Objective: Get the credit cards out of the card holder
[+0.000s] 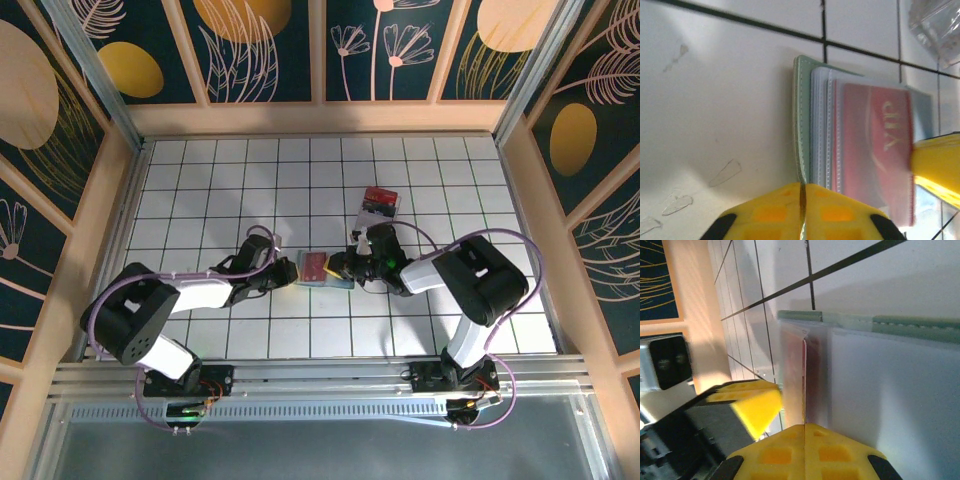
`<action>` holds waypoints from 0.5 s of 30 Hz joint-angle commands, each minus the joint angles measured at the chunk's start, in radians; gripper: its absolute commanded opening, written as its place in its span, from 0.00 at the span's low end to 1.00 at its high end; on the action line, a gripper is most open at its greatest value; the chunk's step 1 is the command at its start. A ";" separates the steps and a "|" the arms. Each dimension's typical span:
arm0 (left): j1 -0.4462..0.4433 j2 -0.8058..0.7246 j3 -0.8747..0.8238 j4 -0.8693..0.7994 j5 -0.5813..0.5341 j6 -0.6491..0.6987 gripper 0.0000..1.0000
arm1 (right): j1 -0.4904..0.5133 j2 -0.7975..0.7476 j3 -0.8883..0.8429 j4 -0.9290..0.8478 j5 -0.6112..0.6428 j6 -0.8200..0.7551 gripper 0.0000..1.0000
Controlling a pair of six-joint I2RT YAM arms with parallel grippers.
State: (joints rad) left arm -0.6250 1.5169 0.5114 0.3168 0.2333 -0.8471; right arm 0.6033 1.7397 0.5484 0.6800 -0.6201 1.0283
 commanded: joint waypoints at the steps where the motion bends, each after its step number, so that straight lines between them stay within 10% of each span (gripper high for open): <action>1: -0.007 -0.052 0.045 -0.044 -0.017 0.018 0.13 | -0.005 0.017 -0.002 0.038 -0.013 0.001 0.05; 15: -0.007 -0.059 0.099 -0.146 -0.100 0.058 0.40 | -0.005 0.030 0.007 0.034 -0.011 0.000 0.05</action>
State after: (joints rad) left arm -0.6250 1.4673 0.6018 0.2089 0.1558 -0.8013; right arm 0.6025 1.7515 0.5484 0.6815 -0.6224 1.0279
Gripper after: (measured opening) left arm 0.401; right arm 0.055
